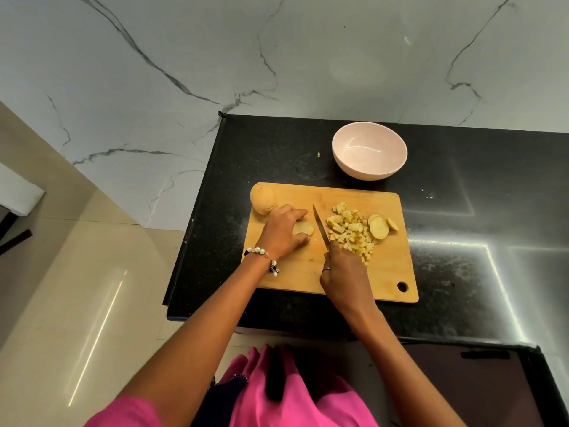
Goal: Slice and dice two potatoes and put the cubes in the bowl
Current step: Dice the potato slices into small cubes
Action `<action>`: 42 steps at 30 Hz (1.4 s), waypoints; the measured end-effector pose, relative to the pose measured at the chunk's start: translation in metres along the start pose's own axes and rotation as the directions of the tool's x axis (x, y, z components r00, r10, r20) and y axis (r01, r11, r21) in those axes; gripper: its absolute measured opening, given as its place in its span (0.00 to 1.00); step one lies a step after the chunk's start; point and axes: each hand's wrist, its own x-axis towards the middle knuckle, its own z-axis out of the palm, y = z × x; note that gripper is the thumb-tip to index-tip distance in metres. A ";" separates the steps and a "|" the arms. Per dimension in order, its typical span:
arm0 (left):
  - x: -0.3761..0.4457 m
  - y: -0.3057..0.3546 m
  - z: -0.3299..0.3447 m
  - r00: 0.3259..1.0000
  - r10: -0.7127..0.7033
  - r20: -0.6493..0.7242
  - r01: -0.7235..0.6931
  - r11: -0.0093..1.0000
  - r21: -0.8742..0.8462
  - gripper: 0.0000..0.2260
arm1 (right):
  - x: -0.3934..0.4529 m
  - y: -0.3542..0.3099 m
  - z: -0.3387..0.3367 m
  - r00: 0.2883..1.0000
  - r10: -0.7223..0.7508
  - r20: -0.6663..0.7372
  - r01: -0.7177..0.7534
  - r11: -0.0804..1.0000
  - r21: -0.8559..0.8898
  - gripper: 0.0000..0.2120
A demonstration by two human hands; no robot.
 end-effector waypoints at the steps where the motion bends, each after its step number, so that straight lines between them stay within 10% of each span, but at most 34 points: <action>1: 0.000 -0.001 -0.001 1.000 0.012 -0.006 -0.012 1.000 0.001 0.27 | 0.001 -0.001 0.000 1.000 -0.005 0.004 0.005 1.000 0.006 0.19; 42: -0.015 -0.011 0.009 0.973 0.013 -0.230 -0.066 0.972 -0.227 0.23 | -0.036 -0.032 0.023 1.000 0.001 0.022 0.005 0.955 -0.297 0.27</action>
